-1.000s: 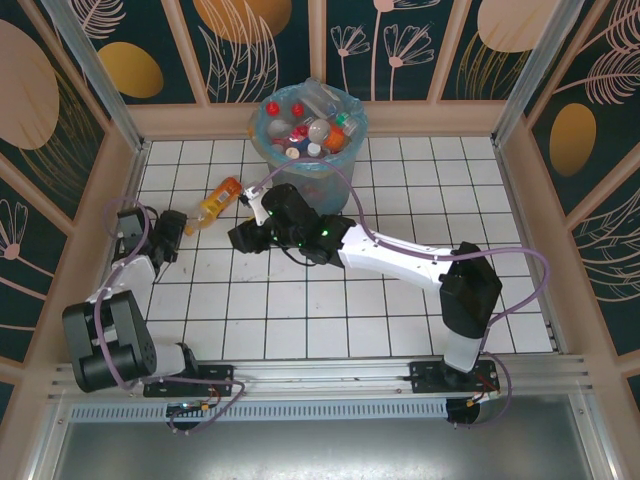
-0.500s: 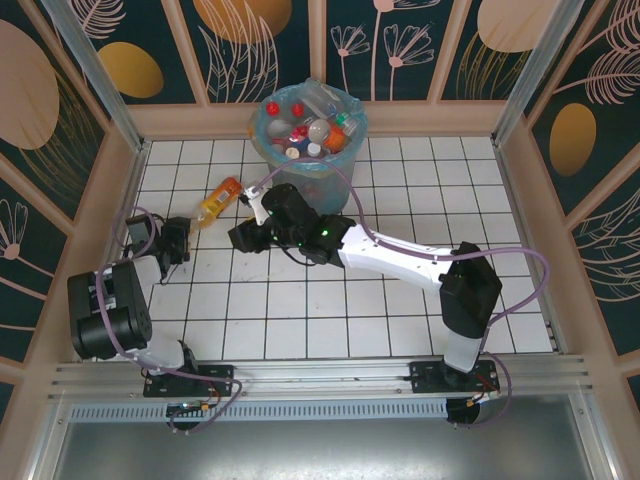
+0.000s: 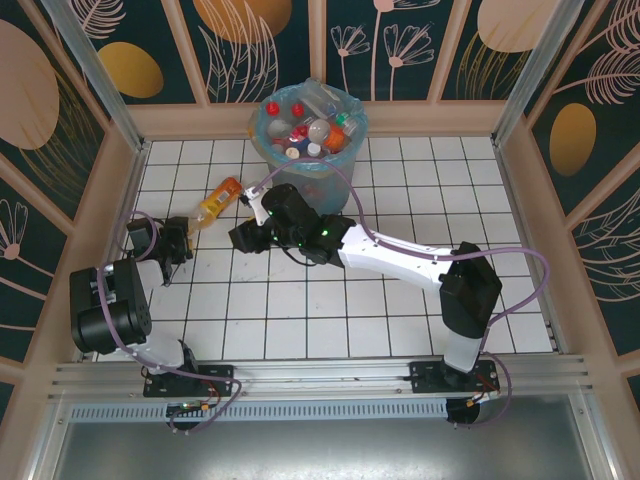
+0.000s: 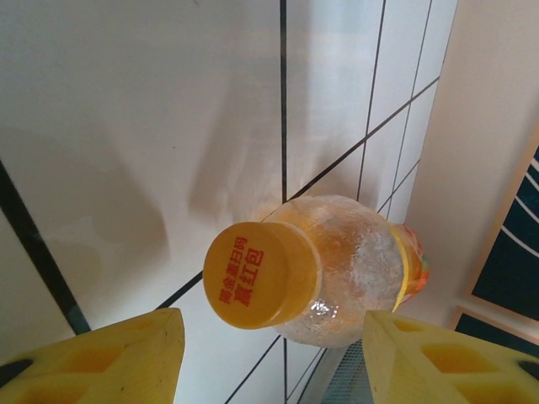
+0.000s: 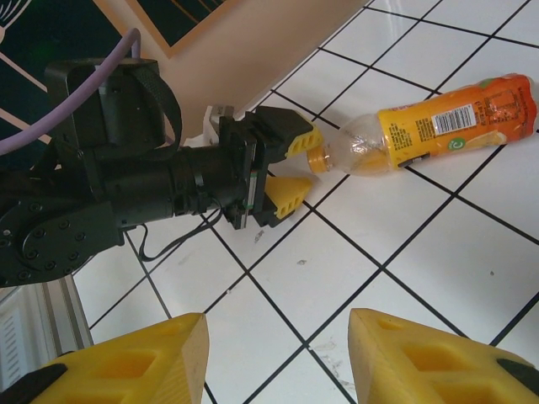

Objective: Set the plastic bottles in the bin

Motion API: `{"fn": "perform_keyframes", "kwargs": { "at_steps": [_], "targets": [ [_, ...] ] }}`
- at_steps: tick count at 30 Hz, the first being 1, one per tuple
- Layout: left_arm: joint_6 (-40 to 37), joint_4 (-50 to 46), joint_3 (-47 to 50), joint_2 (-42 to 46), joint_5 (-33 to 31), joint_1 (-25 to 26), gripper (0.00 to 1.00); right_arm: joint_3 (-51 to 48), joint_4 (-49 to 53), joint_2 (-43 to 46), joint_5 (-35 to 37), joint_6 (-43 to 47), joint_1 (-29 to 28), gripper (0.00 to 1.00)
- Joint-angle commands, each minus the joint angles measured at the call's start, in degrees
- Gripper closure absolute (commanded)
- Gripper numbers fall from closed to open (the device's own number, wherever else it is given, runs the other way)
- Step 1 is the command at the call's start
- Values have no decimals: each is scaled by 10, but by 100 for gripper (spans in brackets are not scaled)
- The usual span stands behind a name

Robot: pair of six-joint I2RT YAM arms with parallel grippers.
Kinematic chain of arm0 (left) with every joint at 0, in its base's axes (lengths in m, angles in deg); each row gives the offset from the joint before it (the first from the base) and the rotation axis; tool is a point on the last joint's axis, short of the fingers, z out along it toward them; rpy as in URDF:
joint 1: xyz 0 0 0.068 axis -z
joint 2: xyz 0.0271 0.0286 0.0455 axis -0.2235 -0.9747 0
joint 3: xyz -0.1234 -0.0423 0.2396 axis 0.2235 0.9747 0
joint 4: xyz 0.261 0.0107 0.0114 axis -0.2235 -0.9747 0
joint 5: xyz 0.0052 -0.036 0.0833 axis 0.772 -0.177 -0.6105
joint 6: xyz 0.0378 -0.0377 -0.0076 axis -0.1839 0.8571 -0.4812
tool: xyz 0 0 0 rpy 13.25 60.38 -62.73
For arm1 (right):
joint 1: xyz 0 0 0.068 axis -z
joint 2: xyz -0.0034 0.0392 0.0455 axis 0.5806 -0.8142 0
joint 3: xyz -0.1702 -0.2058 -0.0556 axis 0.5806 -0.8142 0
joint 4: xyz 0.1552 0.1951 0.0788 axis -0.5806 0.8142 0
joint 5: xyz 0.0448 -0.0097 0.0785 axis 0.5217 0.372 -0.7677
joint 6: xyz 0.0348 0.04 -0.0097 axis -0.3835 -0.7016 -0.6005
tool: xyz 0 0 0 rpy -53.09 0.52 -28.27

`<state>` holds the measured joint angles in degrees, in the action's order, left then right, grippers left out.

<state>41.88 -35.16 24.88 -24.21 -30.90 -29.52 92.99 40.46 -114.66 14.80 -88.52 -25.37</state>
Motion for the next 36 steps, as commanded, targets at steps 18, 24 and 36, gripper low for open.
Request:
{"fn": "perform_keyframes", "kwargs": {
  "at_steps": [18,24,36],
  "targets": [
    [105,99,20,-45,-11,-5,53,25,18,2,22,7,-7,52],
    [115,112,23,-51,-21,-5,62,26,19,0,18,5,-7,52],
    [74,56,1,29,-65,-5,78,22,24,20,37,13,-10,53]
  ]
}}
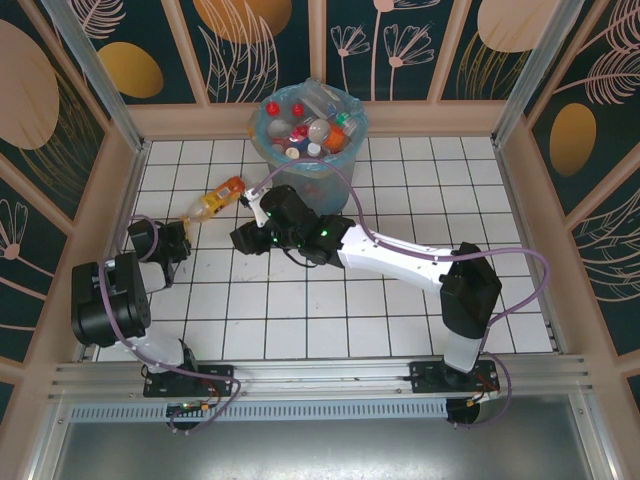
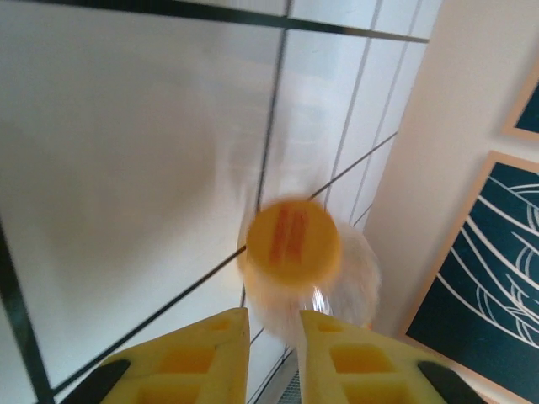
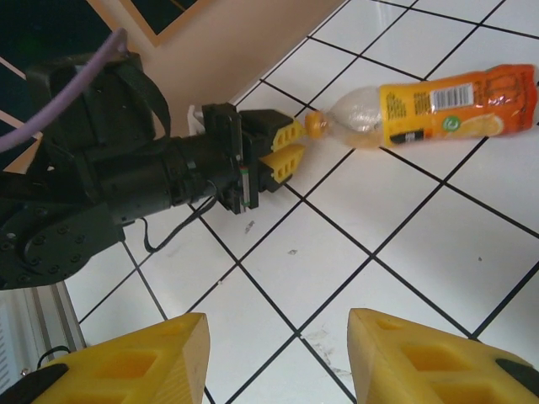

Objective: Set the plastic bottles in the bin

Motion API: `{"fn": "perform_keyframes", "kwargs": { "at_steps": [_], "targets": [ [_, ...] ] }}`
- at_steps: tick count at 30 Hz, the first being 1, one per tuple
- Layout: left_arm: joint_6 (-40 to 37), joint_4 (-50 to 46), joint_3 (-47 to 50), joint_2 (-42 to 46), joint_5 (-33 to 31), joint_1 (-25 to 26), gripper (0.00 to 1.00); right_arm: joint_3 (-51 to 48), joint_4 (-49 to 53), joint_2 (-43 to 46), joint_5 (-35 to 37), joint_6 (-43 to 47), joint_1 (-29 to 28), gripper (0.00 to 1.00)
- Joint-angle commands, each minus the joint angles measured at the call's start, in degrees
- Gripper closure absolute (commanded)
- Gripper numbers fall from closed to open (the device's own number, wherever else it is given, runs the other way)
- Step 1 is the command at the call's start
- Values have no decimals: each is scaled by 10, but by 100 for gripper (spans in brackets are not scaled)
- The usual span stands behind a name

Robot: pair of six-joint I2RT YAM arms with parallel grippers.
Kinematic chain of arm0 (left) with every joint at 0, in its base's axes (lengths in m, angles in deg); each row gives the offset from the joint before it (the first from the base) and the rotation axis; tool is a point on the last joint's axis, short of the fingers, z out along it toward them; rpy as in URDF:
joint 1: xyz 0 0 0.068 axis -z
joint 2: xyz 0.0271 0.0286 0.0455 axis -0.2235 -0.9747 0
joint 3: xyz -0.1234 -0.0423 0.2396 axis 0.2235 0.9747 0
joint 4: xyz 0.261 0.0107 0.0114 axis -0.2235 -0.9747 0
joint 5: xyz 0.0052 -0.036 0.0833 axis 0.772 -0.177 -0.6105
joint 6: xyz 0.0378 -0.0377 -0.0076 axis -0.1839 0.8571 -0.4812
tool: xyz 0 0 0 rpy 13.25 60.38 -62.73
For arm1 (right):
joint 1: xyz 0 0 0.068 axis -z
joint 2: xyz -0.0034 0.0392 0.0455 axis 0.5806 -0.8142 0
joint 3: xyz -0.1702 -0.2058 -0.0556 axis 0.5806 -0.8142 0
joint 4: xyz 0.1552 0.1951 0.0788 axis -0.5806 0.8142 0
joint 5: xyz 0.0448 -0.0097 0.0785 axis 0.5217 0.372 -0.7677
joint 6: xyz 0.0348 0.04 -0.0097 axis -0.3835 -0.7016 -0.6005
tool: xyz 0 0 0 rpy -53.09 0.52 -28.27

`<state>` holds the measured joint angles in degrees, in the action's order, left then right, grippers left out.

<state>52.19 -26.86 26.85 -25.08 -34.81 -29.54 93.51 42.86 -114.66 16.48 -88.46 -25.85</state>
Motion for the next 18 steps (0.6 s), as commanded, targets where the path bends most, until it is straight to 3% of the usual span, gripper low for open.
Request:
{"fn": "perform_keyframes", "kwargs": {
  "at_steps": [1,5,8,11,12,15,18],
  "targets": [
    [-43,-42,-26,49,-31,-6,79,14,0,23,24,14,-6,52],
    [-108,-119,-60,111,-69,-5,85,9,1,35,41,24,-5,52],
    [-147,-174,-86,141,-94,-5,84,3,1,43,45,30,-4,52],
    [-167,-203,-110,136,-89,-5,49,1,-1,49,55,32,-4,53],
    [-170,-203,-118,126,-79,-6,42,1,-1,50,54,32,-4,52],
    [-198,-210,-173,59,-25,-11,29,2,0,48,53,33,-5,53],
    [-249,-278,-280,-29,20,-15,24,4,4,45,51,35,-4,52]
  ]
}}
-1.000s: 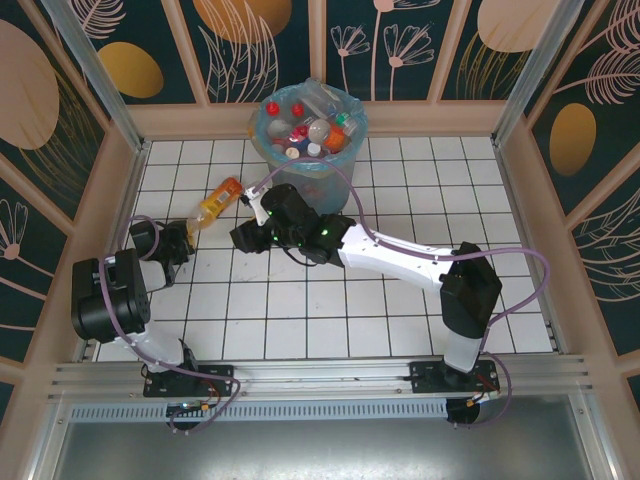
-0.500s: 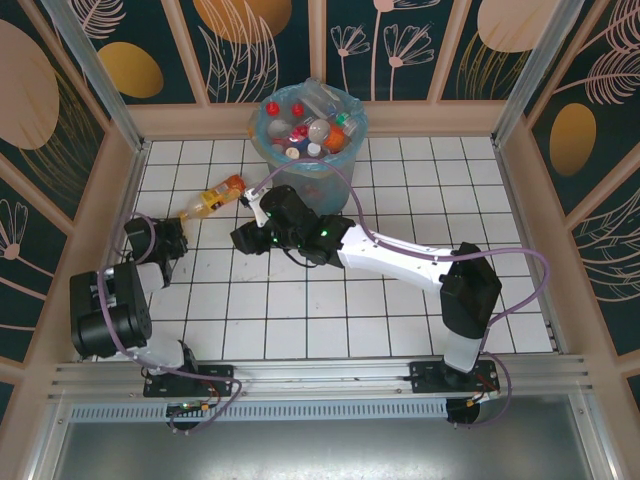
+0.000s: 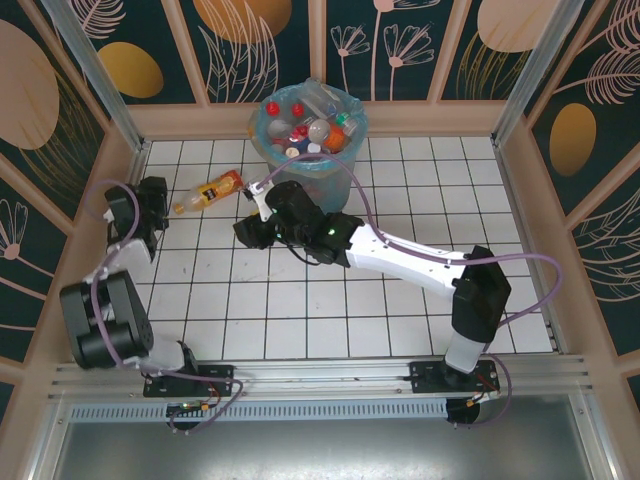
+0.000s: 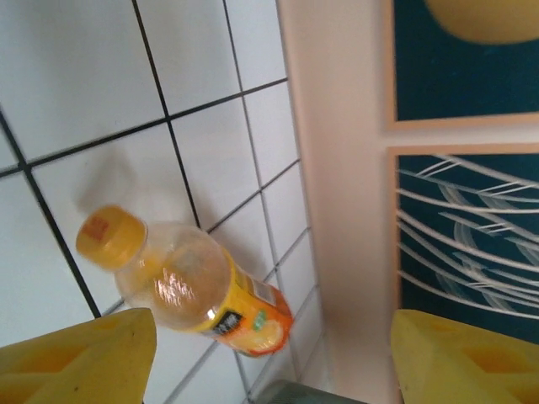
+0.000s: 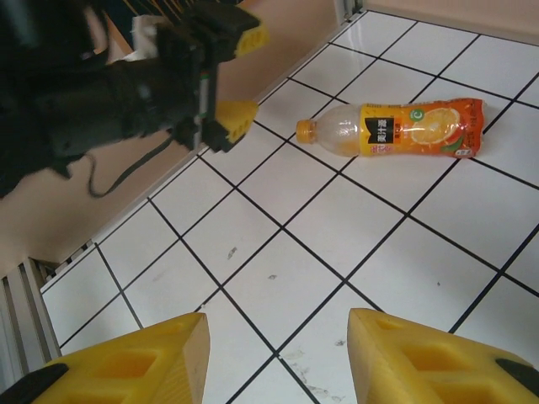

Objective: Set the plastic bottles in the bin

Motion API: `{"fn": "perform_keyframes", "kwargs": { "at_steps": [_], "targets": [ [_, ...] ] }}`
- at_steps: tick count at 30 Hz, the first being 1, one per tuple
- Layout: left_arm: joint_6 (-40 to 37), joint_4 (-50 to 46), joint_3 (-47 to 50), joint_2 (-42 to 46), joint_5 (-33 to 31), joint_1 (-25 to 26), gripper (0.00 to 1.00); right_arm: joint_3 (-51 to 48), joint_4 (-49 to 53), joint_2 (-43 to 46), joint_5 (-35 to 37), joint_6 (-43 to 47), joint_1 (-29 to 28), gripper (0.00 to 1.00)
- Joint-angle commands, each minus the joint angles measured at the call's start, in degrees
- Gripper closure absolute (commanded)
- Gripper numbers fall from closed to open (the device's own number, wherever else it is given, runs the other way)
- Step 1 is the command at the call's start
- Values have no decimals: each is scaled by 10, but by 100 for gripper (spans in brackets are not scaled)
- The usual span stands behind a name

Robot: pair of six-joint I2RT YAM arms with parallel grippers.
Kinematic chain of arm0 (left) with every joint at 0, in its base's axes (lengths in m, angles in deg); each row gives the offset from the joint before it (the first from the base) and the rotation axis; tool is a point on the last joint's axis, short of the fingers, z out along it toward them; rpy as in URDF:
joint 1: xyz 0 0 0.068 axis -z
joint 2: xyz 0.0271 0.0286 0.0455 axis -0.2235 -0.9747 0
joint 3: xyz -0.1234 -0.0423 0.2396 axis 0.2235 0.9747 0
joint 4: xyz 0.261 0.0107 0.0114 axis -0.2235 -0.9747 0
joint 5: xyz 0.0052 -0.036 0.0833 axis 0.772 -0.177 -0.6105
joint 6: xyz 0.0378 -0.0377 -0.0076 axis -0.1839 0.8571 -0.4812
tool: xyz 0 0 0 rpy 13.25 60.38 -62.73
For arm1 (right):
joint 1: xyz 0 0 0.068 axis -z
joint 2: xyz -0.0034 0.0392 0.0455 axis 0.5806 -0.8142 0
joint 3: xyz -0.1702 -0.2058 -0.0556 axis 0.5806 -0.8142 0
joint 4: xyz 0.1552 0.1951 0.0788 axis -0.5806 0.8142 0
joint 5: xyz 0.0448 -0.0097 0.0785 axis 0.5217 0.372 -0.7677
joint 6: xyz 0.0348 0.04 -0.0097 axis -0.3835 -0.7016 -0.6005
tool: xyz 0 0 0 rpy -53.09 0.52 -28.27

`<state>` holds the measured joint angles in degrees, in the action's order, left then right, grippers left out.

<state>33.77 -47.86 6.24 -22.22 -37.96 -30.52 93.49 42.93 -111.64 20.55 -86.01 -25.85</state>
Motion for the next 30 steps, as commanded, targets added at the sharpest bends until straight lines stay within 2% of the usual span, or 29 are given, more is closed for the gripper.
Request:
{"fn": "perform_keyframes", "kwargs": {
  "at_steps": [1,3,6,8,17,30],
  "targets": [
    [-76,-102,-117,-83,63,-6,24,4,5,13,10,13,-4,53],
    [-74,-123,-139,-100,59,-6,22,8,8,9,12,14,-3,52],
    [-62,-118,-119,-78,12,-8,19,7,6,6,13,12,0,52],
    [-50,-110,-101,-67,3,-10,17,6,2,5,10,10,1,52],
    [30,15,33,-89,50,-11,19,2,3,0,10,8,1,53],
    [115,154,68,-150,71,-12,28,-9,3,-3,10,1,1,53]
  ]
}}
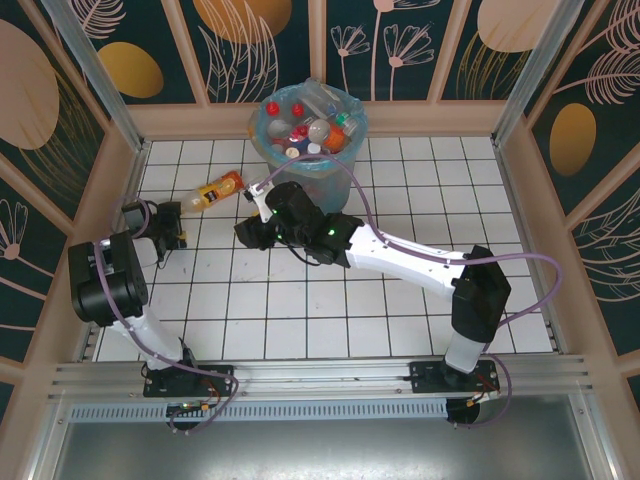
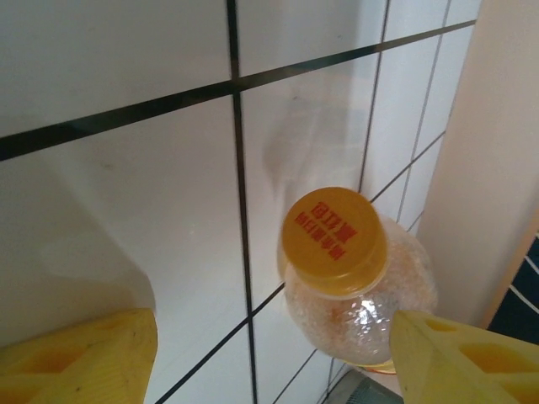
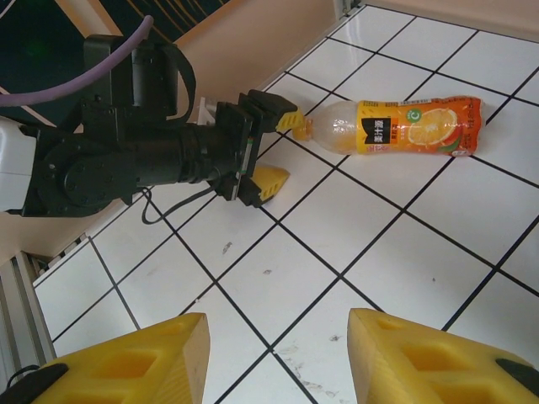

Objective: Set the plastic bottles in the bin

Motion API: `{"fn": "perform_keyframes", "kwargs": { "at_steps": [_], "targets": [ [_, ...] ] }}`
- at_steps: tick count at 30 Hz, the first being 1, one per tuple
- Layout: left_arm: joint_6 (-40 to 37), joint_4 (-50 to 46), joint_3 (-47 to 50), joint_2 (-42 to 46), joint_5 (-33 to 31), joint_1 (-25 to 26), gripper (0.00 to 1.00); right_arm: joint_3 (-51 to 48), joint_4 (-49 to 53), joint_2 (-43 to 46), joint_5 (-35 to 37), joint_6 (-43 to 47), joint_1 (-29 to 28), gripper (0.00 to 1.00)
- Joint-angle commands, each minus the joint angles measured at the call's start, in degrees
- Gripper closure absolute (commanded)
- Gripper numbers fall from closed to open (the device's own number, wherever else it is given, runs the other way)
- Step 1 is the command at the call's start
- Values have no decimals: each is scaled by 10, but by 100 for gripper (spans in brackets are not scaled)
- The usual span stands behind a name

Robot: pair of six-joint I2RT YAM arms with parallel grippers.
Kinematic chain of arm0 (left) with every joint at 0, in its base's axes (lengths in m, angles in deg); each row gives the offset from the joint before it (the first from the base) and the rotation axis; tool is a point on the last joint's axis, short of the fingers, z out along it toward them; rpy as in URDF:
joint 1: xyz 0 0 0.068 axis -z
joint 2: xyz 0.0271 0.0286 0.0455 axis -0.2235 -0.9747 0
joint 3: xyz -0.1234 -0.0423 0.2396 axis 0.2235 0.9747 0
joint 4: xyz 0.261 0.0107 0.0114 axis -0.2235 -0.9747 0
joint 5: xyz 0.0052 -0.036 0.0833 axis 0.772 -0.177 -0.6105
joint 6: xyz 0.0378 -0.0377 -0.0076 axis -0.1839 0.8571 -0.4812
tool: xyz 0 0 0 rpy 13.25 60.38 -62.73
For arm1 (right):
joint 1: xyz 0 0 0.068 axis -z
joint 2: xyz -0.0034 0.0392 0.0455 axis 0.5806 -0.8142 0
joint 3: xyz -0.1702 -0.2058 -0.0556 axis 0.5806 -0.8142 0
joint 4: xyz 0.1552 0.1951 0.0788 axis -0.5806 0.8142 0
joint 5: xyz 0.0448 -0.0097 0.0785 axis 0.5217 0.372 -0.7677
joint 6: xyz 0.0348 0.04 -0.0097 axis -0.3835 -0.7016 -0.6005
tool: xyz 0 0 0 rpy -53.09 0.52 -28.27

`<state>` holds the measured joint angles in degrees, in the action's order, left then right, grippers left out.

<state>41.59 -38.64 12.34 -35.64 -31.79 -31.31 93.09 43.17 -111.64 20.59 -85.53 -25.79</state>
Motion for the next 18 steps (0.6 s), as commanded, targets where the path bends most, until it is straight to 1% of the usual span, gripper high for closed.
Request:
{"fn": "perform_keyframes", "kwargs": {
  "at_steps": [1,6,11,18],
  "targets": [
    [44,73,8,-19,6,-4,28,-5,1,-3,9,-3,1,53],
    [77,116,14,-31,-6,-4,31,-3,8,-6,10,-2,2,53],
    [105,153,8,-52,5,-4,34,-1,11,-12,9,0,5,53],
    [133,183,4,-72,11,-4,39,5,13,-19,10,1,9,53]
  ]
}}
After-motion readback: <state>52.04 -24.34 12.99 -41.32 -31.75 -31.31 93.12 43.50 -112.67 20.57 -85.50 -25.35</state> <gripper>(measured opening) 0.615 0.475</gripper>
